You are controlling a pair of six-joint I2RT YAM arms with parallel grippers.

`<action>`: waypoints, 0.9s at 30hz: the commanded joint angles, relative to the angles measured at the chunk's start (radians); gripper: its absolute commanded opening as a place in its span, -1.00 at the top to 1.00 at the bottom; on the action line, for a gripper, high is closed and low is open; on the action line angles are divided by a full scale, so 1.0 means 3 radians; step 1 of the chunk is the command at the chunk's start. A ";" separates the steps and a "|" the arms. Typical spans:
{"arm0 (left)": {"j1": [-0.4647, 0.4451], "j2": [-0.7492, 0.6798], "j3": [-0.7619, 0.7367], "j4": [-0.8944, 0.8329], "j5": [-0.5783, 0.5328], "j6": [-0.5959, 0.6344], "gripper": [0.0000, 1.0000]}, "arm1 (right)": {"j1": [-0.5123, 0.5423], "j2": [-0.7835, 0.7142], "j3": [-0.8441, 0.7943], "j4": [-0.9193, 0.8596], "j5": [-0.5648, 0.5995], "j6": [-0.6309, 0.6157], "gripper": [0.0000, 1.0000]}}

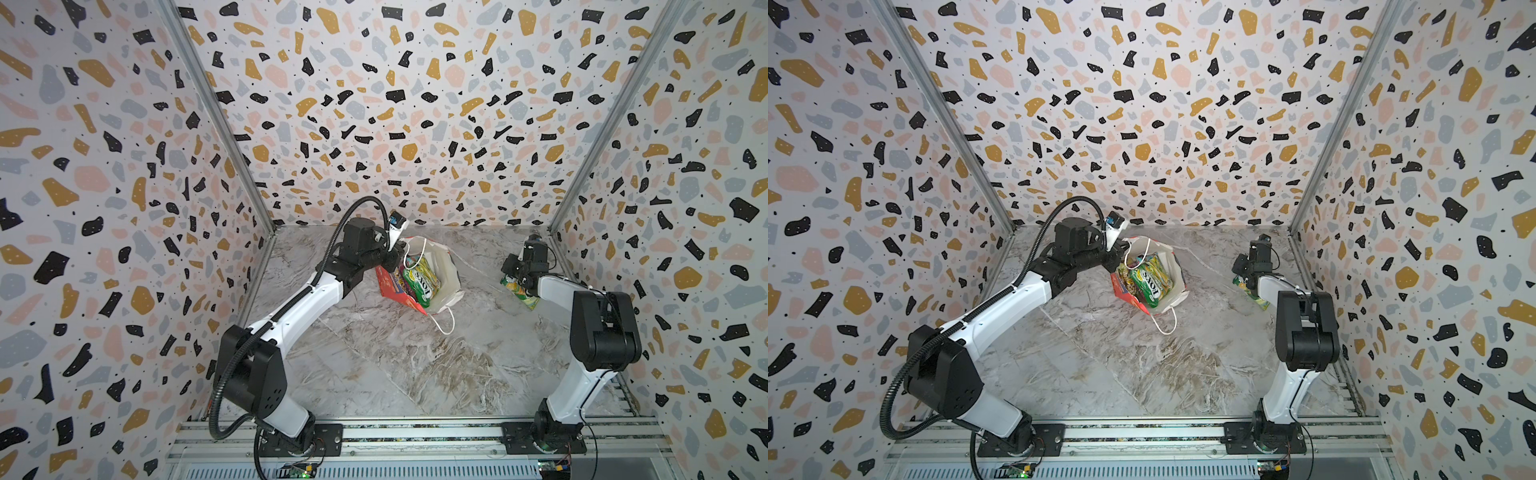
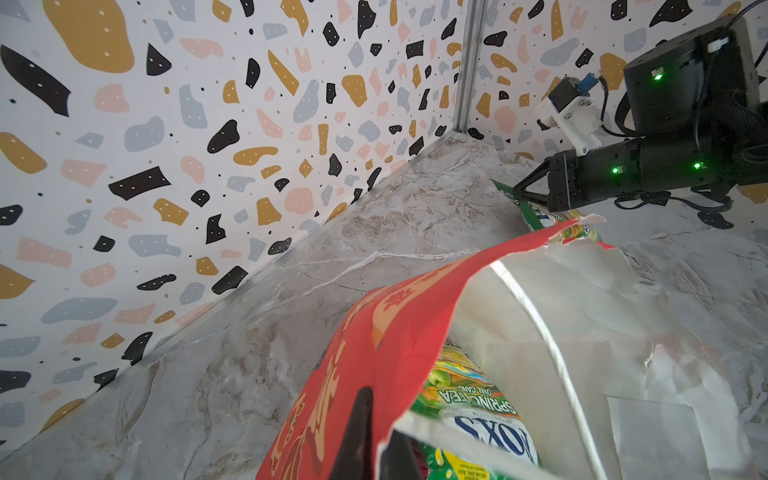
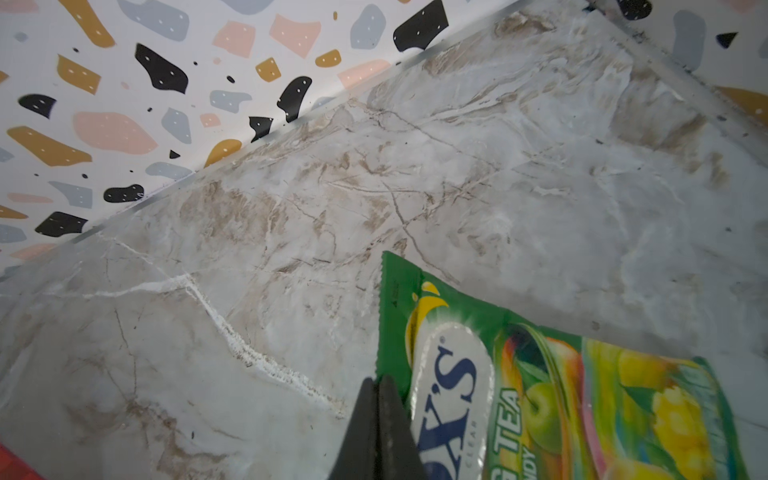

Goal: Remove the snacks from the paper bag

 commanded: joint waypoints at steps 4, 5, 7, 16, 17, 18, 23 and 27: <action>0.0016 -0.0146 -0.0024 0.0228 -0.0015 0.0023 1.00 | -0.0073 -0.0307 0.0198 -0.0243 -0.0277 0.0059 -0.01; 0.0015 -0.0144 -0.0020 0.0216 -0.0016 0.0025 1.00 | -0.0083 -0.0445 0.0087 -0.0210 -0.0259 0.0072 -0.12; 0.0016 -0.0139 -0.0018 0.0210 -0.0028 0.0033 1.00 | -0.0164 -0.0720 -0.0192 -0.0121 -0.0192 0.0180 -0.28; 0.0016 -0.0085 -0.0009 0.0290 0.0060 -0.0046 1.00 | -0.0963 -0.1325 -0.1666 0.0718 -0.0484 0.1279 -0.01; 0.0016 -0.0091 -0.0006 0.0295 0.0064 -0.0051 1.00 | -0.0996 -0.1310 -0.1724 0.0774 -0.0513 0.1338 0.12; 0.0014 -0.0102 -0.0014 0.0295 0.0068 -0.0053 1.00 | -0.1013 -0.1279 -0.1730 0.0783 -0.0527 0.1370 0.23; 0.0015 -0.0131 -0.0061 0.0315 0.0042 -0.0041 1.00 | -0.1020 -0.1001 -0.1684 0.0847 -0.0562 0.1454 0.55; 0.0015 -0.0151 -0.0071 0.0314 0.0053 -0.0030 1.00 | -0.1025 -0.0857 -0.1782 0.1126 -0.0621 0.1577 0.55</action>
